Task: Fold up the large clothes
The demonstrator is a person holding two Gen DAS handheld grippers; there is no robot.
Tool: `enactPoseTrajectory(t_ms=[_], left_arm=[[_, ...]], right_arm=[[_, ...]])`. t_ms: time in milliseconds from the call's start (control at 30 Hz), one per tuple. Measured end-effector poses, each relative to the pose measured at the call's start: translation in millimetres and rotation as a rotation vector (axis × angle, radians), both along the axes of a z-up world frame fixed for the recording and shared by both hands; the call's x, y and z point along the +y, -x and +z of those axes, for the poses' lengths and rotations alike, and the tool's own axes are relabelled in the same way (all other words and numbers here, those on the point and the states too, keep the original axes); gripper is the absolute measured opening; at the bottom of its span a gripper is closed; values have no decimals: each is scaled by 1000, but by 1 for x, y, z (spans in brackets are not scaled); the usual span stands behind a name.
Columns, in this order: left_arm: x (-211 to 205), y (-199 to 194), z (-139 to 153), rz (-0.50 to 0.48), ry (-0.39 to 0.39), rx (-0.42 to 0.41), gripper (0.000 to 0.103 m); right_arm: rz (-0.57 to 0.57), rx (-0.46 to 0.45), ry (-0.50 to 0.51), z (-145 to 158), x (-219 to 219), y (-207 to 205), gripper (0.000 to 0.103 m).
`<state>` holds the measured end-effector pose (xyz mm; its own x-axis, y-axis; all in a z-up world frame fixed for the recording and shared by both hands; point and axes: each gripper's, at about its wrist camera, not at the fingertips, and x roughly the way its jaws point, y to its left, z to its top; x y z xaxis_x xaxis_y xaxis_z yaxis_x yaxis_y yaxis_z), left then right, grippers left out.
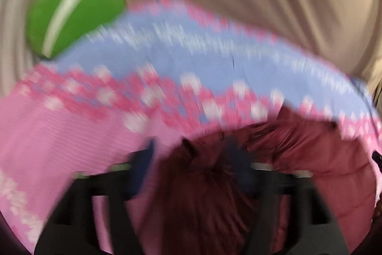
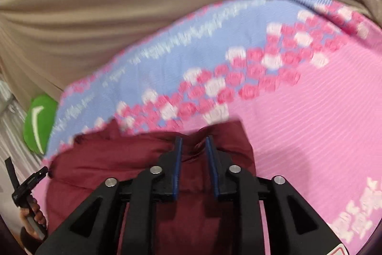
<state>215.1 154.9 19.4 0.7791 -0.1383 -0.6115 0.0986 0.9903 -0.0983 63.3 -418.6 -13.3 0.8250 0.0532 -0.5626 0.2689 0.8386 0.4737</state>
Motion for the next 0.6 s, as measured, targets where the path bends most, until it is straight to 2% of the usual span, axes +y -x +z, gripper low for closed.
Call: enactPoseTrajectory(t_ms=[33, 67, 167, 233, 267, 300, 333, 367, 467, 533, 600], left_arm=[[7, 18, 21, 6, 17, -67, 74], [10, 30, 37, -4, 29, -92, 75], [-1, 57, 67, -117, 105, -89, 75], [-27, 69, 68, -223, 123, -56, 75], [-40, 73, 64, -262, 118, -35, 75], [-62, 77, 52, -313, 110, 5, 75], [-75, 79, 41, -342, 98, 36, 75], [-90, 79, 27, -357, 73, 78, 75], [-108, 77, -11, -340, 24, 160, 73], [-107, 74, -26, -294, -13, 162, 73], [-101, 73, -34, -263, -35, 147, 72]], right_arm=[[-1, -24, 7, 10, 2, 8, 24], [8, -52, 27, 25, 9, 19, 24], [116, -107, 61, 54, 46, 32, 24], [248, -127, 78, 62, 92, 30, 24], [344, -127, 77, 61, 123, 27, 24], [393, -124, 75, 58, 140, 25, 24], [497, -109, 78, 50, 175, 20, 24], [552, -97, 92, 44, 195, 18, 23], [643, -38, 157, 22, 243, 14, 23], [677, 0, 149, 7, 256, 11, 23], [657, 16, 172, -2, 255, 11, 15]])
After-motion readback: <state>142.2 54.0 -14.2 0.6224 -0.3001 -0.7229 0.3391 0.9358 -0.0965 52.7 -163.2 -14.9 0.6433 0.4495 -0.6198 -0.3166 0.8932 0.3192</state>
